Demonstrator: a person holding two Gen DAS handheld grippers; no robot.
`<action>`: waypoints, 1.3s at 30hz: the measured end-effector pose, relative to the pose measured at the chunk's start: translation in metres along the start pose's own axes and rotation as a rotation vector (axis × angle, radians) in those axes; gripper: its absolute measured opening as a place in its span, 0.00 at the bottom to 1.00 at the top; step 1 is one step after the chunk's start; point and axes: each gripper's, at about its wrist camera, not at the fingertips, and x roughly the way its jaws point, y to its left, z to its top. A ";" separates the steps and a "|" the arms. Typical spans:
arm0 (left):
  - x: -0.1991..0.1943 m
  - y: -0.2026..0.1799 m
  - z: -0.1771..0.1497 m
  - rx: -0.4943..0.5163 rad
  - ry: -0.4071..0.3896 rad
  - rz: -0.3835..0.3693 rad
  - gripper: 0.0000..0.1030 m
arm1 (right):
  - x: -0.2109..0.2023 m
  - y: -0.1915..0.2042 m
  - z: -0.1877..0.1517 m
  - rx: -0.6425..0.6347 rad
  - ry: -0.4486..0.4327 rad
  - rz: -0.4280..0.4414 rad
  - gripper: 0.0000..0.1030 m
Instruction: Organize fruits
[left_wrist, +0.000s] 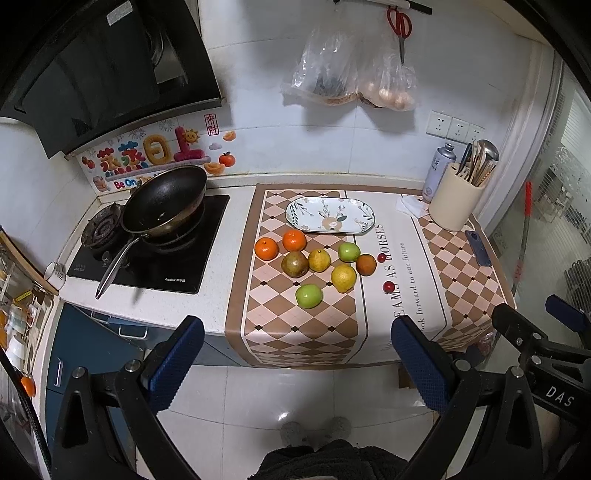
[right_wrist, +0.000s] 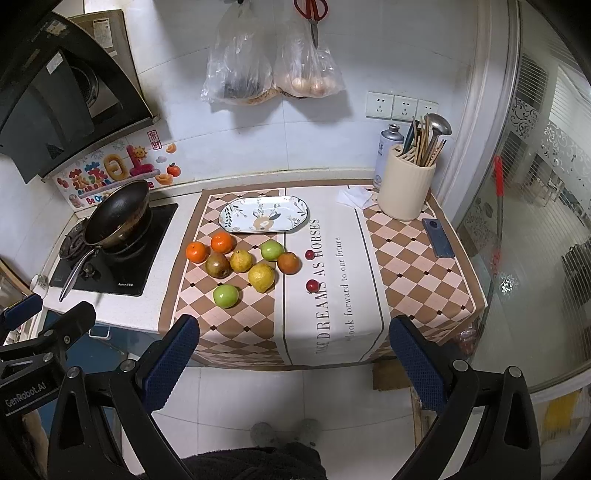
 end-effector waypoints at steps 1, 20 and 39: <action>0.001 0.000 0.000 0.000 0.002 -0.002 1.00 | 0.000 0.000 0.000 0.000 0.000 0.001 1.00; -0.002 0.002 0.002 0.001 0.000 0.003 1.00 | -0.003 0.003 0.003 -0.008 -0.007 0.011 1.00; -0.002 0.000 0.000 0.003 -0.002 0.007 1.00 | -0.002 0.004 0.005 -0.004 -0.002 0.013 1.00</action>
